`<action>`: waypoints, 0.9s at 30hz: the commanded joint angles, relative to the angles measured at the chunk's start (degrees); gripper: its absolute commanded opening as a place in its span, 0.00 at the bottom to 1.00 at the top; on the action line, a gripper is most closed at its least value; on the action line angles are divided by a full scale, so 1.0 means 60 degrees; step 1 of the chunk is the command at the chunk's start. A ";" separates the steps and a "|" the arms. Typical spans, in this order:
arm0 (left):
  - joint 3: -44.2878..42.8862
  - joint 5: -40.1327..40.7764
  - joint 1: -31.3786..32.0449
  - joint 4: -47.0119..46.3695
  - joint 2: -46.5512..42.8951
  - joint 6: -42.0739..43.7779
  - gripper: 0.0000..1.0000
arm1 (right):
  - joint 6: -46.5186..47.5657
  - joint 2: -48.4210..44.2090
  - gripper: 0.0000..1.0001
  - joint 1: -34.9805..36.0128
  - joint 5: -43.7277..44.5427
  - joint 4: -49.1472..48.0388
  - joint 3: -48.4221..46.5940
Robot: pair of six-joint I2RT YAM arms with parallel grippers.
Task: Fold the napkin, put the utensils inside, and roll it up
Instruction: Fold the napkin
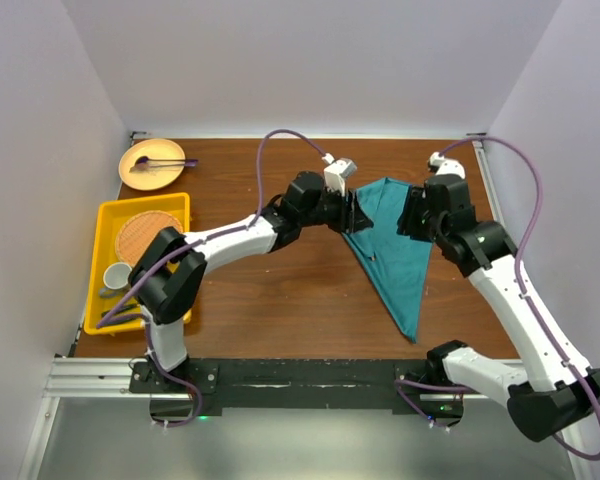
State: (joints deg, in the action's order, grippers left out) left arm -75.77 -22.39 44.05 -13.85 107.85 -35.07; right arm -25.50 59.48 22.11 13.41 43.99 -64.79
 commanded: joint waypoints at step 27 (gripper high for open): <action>0.2227 0.4041 0.5973 -0.4607 0.1507 0.8789 0.42 | 0.0660 0.1014 0.56 -0.0901 -0.0316 0.4007 -0.4684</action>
State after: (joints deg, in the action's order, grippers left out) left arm -60.51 5.30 79.68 -36.91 116.49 13.56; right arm -23.20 67.61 16.86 12.14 66.87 -91.35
